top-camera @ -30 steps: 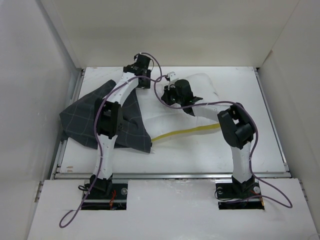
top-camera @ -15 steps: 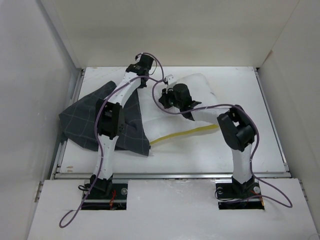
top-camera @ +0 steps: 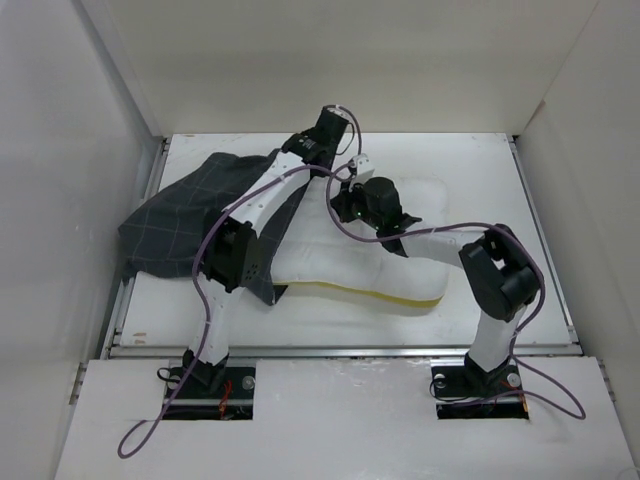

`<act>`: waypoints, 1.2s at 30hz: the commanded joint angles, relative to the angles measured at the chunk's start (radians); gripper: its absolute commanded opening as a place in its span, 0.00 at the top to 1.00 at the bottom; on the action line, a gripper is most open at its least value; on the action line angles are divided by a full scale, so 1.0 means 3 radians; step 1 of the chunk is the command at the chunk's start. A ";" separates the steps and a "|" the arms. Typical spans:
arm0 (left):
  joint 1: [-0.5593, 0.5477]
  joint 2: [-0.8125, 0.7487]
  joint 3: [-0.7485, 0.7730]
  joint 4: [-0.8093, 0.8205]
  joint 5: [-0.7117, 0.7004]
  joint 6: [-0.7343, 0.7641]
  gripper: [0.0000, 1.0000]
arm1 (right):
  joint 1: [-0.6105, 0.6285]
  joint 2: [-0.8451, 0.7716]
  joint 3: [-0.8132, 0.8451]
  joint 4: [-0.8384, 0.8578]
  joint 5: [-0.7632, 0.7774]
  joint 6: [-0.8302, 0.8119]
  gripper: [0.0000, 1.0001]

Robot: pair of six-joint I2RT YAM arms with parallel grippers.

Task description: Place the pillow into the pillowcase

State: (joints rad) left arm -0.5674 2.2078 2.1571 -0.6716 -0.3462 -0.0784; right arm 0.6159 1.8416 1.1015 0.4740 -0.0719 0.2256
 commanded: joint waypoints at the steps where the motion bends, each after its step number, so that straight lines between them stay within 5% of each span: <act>1: -0.0154 -0.0359 0.0173 0.0163 0.0336 -0.0040 0.96 | 0.0074 -0.0299 -0.0046 0.0798 -0.0165 0.0158 1.00; 5: -0.0185 -0.0390 0.0142 0.0163 0.0412 -0.0127 0.79 | 0.0074 -0.0437 -0.0302 0.1012 -0.0072 0.0193 1.00; 12: -0.0215 -0.0313 0.0112 -0.0011 -0.0021 -0.0230 0.78 | 0.0074 -0.0606 -0.0501 0.1084 0.0056 0.0230 1.00; 19: -0.0215 -0.0619 -0.0271 -0.0267 -0.0870 -0.0423 0.34 | 0.0074 -0.0545 -0.0501 0.1033 0.0056 0.0230 1.00; 25: -0.0144 -0.1075 -0.1043 -0.0088 -0.0907 -0.0582 0.26 | 0.0074 -0.0509 -0.0501 0.1002 0.0117 0.0260 1.00; 33: 0.0004 -0.0774 -0.0978 -0.0246 -0.0988 -0.0705 0.57 | 0.0074 -0.0509 -0.0501 0.0972 0.0056 0.0260 1.00; 36: 0.0005 -0.0600 -0.0687 -0.0282 -0.0887 -0.0665 1.00 | 0.0074 -0.0509 -0.0501 0.0972 0.0020 0.0260 1.00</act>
State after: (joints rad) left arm -0.5697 2.0079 1.8759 -0.7353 -0.6044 -0.2787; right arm 0.6292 1.7271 0.9340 0.6342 -0.0444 0.2890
